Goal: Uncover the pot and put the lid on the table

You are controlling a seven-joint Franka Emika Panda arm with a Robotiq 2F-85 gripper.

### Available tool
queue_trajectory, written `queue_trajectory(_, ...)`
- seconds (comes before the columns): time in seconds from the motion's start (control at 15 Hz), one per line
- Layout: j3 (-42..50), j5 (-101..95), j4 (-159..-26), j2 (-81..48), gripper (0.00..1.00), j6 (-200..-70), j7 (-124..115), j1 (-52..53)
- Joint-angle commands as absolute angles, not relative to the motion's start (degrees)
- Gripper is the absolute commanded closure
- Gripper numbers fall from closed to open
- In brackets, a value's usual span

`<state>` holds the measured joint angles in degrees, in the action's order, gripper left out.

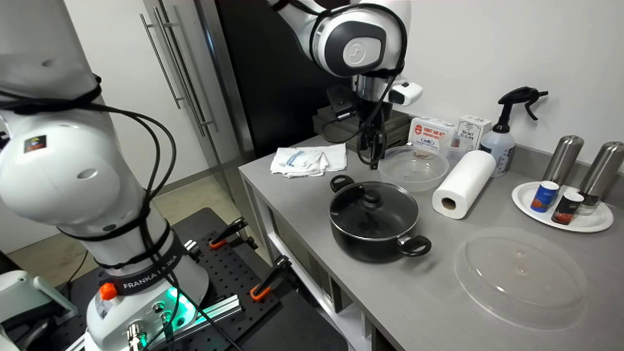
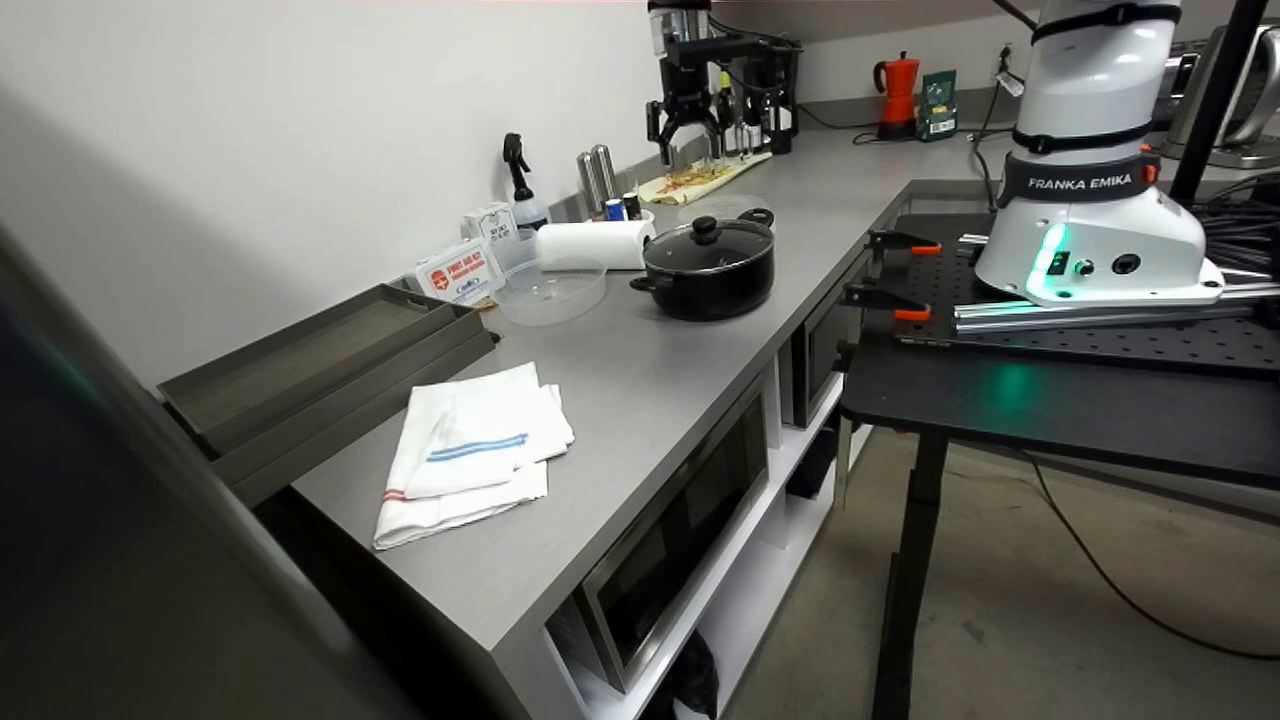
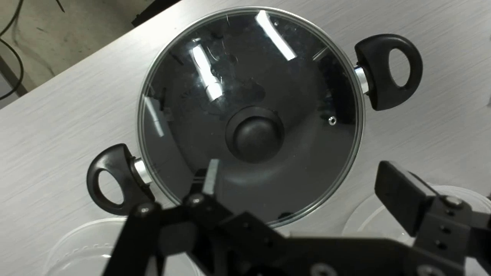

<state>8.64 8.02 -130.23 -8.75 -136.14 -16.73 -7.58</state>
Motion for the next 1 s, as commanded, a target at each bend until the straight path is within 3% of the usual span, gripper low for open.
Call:
queue_trajectory(0.0, 9.2, 6.9, -129.8, -11.4, 0.0, -138.5, -19.4, -7.3)
queue_trajectory(0.93, 9.8, 8.0, -127.0, -20.6, 0.0, -142.8, -21.2, -7.0)
